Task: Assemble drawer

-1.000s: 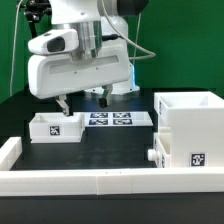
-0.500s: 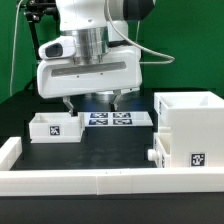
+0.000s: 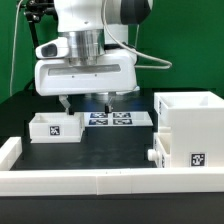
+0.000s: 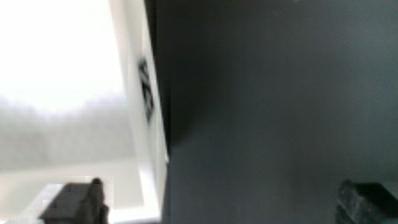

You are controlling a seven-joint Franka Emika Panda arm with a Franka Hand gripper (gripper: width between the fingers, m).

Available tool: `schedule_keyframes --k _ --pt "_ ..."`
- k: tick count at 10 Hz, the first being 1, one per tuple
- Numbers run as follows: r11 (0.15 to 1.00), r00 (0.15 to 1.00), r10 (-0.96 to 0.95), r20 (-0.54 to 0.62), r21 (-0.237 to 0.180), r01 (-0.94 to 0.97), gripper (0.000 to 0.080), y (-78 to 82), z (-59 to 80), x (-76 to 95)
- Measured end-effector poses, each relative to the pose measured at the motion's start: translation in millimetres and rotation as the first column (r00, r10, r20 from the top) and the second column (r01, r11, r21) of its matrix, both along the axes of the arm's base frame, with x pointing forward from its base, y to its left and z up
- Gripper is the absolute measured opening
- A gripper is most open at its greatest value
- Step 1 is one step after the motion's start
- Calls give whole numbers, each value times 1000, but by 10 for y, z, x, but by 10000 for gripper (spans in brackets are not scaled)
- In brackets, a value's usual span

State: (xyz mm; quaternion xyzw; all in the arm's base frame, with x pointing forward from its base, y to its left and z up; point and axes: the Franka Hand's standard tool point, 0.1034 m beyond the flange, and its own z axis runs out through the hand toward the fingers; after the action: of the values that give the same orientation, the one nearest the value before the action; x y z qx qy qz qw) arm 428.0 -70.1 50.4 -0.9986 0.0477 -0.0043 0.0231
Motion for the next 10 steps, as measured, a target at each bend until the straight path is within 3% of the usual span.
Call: schedule_keyframes --k 4,9,10 --pt "997 997 78 3 -11 -78 649 -144 -201 -280" --pt "996 996 86 0 -10 -86 649 -138 -226 -284" --pt "995 995 100 8 -17 -100 649 -157 -298 -320"
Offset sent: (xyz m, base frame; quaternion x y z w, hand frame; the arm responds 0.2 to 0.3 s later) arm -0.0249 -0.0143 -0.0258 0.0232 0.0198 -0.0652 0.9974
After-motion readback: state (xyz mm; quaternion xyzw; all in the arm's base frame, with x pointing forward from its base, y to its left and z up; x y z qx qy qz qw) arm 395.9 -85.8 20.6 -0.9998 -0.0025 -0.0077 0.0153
